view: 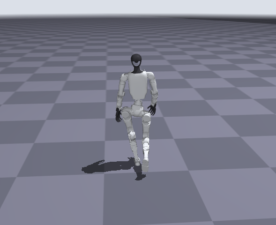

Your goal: Walk

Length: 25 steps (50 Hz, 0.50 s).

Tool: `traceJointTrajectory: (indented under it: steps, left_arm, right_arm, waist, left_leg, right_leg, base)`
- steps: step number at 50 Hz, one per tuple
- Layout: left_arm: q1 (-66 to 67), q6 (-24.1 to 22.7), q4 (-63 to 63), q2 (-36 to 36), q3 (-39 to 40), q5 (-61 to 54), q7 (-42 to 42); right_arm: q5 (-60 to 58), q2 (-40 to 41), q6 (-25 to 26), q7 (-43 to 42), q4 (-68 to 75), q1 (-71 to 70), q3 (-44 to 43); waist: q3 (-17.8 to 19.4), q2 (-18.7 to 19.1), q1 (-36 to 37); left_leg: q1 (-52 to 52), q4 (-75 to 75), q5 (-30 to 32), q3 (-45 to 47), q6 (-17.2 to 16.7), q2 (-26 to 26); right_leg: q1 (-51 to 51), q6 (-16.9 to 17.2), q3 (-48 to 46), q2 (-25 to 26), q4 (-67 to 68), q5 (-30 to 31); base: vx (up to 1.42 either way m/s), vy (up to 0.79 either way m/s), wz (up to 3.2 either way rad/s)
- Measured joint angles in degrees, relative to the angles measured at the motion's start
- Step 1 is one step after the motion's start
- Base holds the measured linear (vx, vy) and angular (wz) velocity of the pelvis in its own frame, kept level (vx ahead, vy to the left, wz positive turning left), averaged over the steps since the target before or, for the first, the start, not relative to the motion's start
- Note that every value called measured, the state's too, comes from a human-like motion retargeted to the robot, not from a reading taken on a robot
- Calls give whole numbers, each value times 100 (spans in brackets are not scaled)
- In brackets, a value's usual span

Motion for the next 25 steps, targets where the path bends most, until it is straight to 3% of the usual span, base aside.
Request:
traceJointTrajectory:
  steps: [5, 10, 13, 19, 22, 25]
  left_arm:
    - [-978, -3, -586, -234, -304, 11, 35]
    - [-1892, -53, -1273, -433, -375, -66, -23]
    - [-2265, -153, -1645, -540, -427, -128, -29]
    - [-2614, -427, -2154, -595, -732, 40, -172]
    - [-2556, -524, -2282, -594, -928, 224, -265]
    - [-2296, -558, -2245, -593, -1093, 385, -383]
  right_arm:
    - [-137, -191, 128, 74, 928, 465, -57]
    - [-24, -494, 189, 77, 1312, 831, -262]
    - [168, -640, 253, 20, 1390, 1061, -425]
    - [455, -751, 317, -189, 1490, 1360, -699]
    - [443, -718, 301, -275, 1527, 1405, -743]
    - [405, -659, 283, -367, 1543, 1319, -729]
  waist:
    - [119, 142, -420]
    - [358, 549, -636]
    - [467, 698, -729]
    - [505, 920, -699]
    - [412, 933, -593]
    - [385, 1045, -460]
  left_leg:
    - [1169, -924, -136, -445, -89, -3]
    - [2354, -1739, -147, -963, -276, 323]
    - [2936, -1983, -190, -1209, -372, 476]
    - [3660, -1838, -443, -1432, -521, 792]
    - [3727, -1283, -752, -1480, -567, 830]
    - [3646, -175, -1124, -1545, -648, 949]
  right_leg:
    - [-1336, -837, 63, -286, 1607, -789]
    - [-2432, -1352, -171, -32, 948, -1304]
    - [-2699, -1247, -371, 223, -400, -1300]
    - [-2612, -701, -303, 1008, -3732, -923]
    - [-2522, -636, -212, 1179, -4435, -916]
    - [-2291, -720, -280, 1315, -4300, -817]
  base:
    - [-1, 5, 34]
    - [-1, 1, 42]
    - [0, -3, 55]
    - [0, -4, 40]
    - [2, -4, 25]
    - [5, -5, 23]
